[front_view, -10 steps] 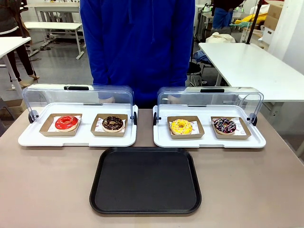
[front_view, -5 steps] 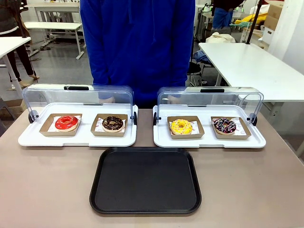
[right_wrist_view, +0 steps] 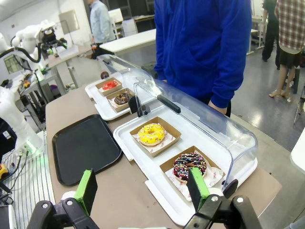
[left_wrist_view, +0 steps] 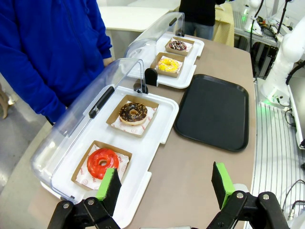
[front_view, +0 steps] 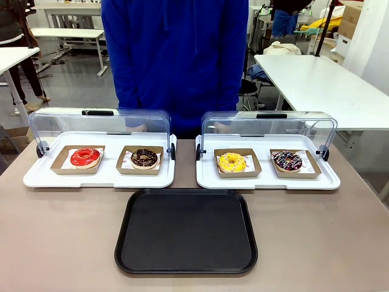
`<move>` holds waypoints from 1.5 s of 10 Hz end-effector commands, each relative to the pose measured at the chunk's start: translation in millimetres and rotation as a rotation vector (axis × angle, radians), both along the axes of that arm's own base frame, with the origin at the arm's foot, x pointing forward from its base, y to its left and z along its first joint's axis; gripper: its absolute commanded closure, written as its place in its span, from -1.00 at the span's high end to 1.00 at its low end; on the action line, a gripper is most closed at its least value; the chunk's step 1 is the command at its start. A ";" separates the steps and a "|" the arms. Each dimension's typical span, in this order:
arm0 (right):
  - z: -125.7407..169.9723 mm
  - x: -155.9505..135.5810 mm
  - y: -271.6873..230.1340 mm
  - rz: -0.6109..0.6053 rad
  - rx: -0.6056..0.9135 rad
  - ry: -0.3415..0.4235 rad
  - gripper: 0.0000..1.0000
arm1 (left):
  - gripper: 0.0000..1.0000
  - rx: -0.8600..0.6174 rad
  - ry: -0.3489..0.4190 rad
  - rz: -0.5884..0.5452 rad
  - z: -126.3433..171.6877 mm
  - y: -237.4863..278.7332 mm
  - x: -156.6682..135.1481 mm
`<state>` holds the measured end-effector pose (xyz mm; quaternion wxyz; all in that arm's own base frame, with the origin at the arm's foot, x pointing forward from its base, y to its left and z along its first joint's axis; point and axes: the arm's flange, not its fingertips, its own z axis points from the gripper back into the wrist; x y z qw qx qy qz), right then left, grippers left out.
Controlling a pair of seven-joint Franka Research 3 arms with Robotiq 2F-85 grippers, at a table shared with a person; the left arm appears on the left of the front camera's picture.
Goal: Move the third donut from the left to the tray.
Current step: Pick up the Paper togo box containing the Donut indicated by the person and place it on the Handle tray.
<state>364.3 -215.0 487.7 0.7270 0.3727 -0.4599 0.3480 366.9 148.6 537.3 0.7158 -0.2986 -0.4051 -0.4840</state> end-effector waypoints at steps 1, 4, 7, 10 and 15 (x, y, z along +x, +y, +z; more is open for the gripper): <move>1.5 4.1 -0.9 0.005 0.012 -0.038 1.00 | 1.00 -0.016 -0.025 -0.016 0.6 -0.3 1.2; 1.5 4.1 -0.9 0.005 0.012 -0.038 1.00 | 1.00 -0.016 -0.025 -0.016 0.6 -0.3 1.2; 1.5 4.1 -0.9 0.005 0.012 -0.038 1.00 | 1.00 -0.016 -0.025 -0.016 0.6 -0.3 1.2; 1.5 4.1 -0.9 0.005 0.012 -0.038 1.00 | 1.00 -0.016 -0.025 -0.016 0.6 -0.3 1.2; 1.5 4.1 -0.9 0.005 0.012 -0.038 1.00 | 1.00 -0.016 -0.025 -0.016 0.6 -0.3 1.2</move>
